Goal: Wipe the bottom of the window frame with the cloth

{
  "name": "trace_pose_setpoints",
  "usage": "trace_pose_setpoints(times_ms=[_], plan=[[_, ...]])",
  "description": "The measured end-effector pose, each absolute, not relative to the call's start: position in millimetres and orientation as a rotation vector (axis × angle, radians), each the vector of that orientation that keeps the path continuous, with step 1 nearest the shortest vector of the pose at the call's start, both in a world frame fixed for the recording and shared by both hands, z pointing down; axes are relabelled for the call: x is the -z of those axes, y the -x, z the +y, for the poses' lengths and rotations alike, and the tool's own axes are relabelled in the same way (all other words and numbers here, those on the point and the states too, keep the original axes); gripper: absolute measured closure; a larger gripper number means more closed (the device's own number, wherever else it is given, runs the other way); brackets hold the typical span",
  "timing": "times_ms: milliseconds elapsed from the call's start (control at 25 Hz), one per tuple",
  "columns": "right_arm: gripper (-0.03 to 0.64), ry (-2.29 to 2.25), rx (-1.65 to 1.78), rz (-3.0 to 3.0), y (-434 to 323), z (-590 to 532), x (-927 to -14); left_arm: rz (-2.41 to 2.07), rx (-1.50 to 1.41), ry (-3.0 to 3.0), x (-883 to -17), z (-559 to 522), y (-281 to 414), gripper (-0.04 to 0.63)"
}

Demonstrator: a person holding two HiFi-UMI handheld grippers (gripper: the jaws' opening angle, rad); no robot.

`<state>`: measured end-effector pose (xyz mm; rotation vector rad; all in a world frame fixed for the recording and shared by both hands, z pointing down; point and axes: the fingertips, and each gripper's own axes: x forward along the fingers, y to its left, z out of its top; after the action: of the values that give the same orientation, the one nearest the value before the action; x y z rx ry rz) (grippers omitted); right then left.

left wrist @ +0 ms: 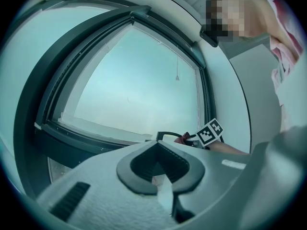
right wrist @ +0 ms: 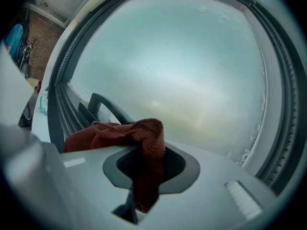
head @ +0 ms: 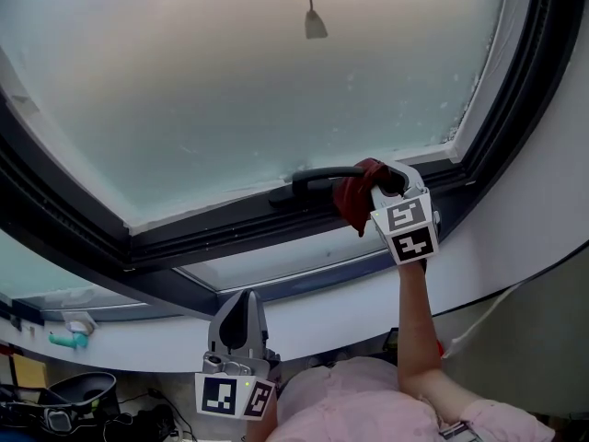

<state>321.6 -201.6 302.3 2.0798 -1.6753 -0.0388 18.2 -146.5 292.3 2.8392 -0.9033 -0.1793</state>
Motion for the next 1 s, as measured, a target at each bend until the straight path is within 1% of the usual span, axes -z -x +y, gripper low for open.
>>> trace_pose_setpoints(times_ms=[1000], plan=[[0.545,-2.145,0.023,-1.61,-378.1,-174.7,-303.1,-0.836,0.155,-2.861,-293.2,-140.7,-56.6,0.597]])
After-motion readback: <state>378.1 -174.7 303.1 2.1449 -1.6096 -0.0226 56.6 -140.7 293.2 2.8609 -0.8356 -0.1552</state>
